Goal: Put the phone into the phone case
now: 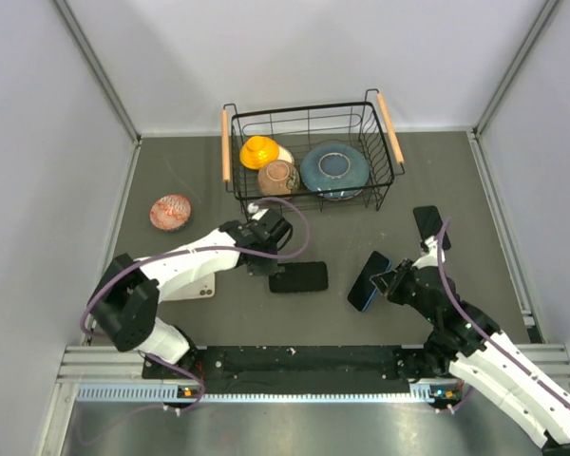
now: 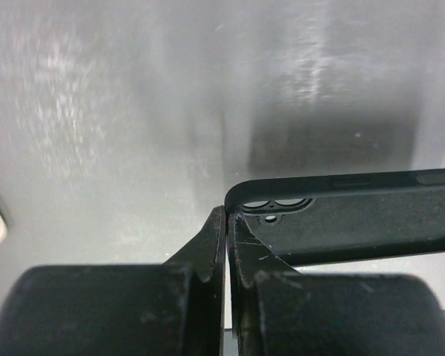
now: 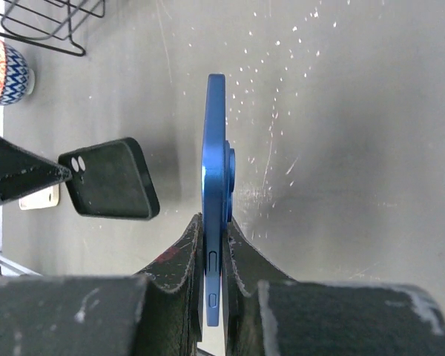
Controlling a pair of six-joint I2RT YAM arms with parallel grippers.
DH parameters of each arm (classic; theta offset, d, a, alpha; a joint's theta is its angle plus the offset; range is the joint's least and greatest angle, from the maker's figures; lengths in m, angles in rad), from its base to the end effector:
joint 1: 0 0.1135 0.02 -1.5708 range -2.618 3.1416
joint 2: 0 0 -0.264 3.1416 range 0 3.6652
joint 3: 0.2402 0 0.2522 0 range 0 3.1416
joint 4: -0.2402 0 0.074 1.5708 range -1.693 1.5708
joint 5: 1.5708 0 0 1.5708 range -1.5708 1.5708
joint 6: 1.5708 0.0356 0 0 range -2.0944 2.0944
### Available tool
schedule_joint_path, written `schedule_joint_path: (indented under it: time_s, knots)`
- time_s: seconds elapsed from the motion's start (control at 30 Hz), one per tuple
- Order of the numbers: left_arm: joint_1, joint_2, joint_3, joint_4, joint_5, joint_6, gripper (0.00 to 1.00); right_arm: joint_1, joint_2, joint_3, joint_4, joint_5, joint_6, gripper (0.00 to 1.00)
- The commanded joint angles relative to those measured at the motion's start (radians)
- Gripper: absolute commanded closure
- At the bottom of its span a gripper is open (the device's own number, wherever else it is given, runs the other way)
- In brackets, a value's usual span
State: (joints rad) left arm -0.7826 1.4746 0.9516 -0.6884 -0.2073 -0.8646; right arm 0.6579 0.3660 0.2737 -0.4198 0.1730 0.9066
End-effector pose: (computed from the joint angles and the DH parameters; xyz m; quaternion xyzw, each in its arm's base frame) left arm 0.2002 -0.1888 0.2040 -0.0586 0.9770 -0.0612 0.1955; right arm 0.0971 0.0673 0.1917 0.1499 0.8479 0.3017 0.4094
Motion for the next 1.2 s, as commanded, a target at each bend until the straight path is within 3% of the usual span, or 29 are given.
schedule_joint_path:
  time_s: [0.0, 0.17, 0.3, 0.5, 0.7, 0.77, 0.87, 0.9, 0.93, 1.07, 1.17]
  knots:
    - [-0.004, 0.065, 0.147, -0.065, 0.092, 0.436, 1.0, -0.006, -0.055, 0.079, 0.0, 0.026, -0.092, 0.99]
    - [-0.023, 0.134, 0.236, -0.15, 0.123, 0.734, 1.0, -0.004, -0.101, 0.116, -0.075, 0.022, -0.13, 0.98]
    - [-0.127, 0.177, 0.259, -0.181, 0.063, 0.996, 1.0, -0.006, -0.134, 0.134, -0.132, 0.02, -0.153, 0.98]
    - [-0.199, 0.207, 0.262, -0.067, 0.137, 1.203, 1.0, -0.004, -0.167, 0.136, -0.175, 0.006, -0.147, 0.98]
    - [-0.23, 0.266, 0.295, 0.032, 0.109, 1.245, 1.0, -0.004, -0.165, 0.145, -0.178, -0.009, -0.13, 0.98]
    - [-0.228, 0.26, 0.297, 0.079, 0.105, 1.234, 0.92, -0.006, -0.164, 0.147, -0.178, -0.006, -0.13, 0.98]
    - [-0.228, 0.227, 0.291, 0.153, 0.077, 1.21, 0.62, -0.004, -0.156, 0.15, -0.178, -0.009, -0.13, 0.98]
    - [-0.228, 0.214, 0.286, 0.168, 0.053, 1.201, 0.37, -0.004, -0.154, 0.151, -0.178, -0.009, -0.127, 0.98]
    - [-0.228, 0.19, 0.283, 0.179, 0.045, 1.199, 0.02, -0.004, -0.153, 0.153, -0.178, -0.009, -0.127, 0.97]
    - [-0.225, 0.103, 0.256, 0.281, -0.068, 1.17, 0.01, -0.006, -0.134, 0.157, -0.146, -0.039, -0.167, 0.93]
    - [-0.204, -0.005, 0.21, 0.343, -0.184, 1.063, 0.01, -0.006, -0.105, 0.162, -0.091, -0.102, -0.193, 0.92]
